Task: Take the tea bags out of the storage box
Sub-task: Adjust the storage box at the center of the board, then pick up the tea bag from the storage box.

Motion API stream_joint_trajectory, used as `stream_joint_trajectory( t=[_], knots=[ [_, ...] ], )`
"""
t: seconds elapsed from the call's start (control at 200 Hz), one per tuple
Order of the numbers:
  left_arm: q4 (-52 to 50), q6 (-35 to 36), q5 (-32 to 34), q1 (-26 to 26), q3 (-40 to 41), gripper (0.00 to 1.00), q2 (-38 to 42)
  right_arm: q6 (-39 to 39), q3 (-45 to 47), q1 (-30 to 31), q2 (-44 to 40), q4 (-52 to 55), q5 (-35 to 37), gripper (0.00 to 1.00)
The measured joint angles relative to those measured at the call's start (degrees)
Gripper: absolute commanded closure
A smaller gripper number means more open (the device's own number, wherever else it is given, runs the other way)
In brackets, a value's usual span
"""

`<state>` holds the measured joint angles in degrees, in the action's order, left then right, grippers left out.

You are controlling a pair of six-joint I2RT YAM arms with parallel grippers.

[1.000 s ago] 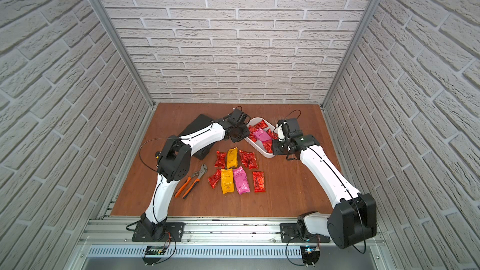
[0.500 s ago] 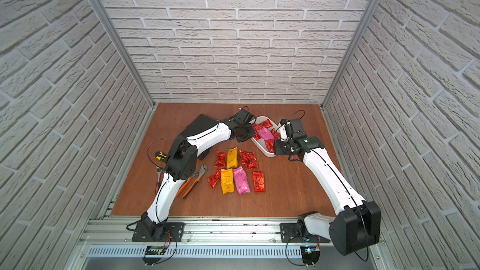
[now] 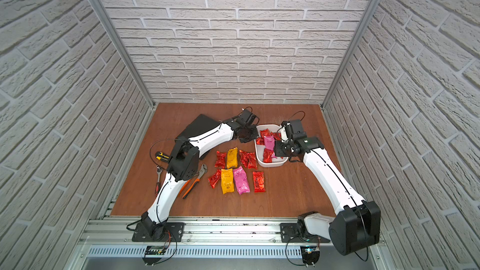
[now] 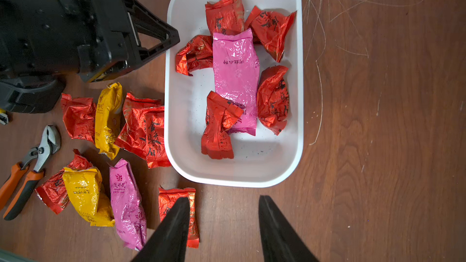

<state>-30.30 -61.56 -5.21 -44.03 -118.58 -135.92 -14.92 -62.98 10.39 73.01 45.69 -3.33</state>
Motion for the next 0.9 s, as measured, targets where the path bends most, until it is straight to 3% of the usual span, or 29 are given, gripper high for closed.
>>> stream_joint_trajectory(
  t=[0.23, 0.405, 0.585, 0.76, 0.9],
  knots=[
    [0.90, 2.23, 0.02, -0.15, -0.28, 0.59, -0.22, -1.16, 0.00, -0.35, 8.94, -1.44, -0.24, 0.48],
    [2.36, 4.15, 3.89, -0.02, 4.70, 0.56, 4.24, -2.93, 0.02, -0.44, 13.79, -4.09, -3.13, 0.49],
    [4.79, 6.12, 8.55, 0.39, 13.51, 0.55, 14.84, -4.22, 0.39, -0.44, 18.05, -7.54, -5.88, 0.53],
    [7.80, 7.85, 11.78, 0.90, 22.40, 0.54, 25.00, -4.44, 0.37, -0.44, 23.10, -9.40, -6.10, 0.63],
    [9.31, 8.02, 13.49, 1.42, 29.51, 0.55, 30.14, -4.42, 0.17, -0.44, 25.73, -10.58, -6.51, 0.84]
  ],
)
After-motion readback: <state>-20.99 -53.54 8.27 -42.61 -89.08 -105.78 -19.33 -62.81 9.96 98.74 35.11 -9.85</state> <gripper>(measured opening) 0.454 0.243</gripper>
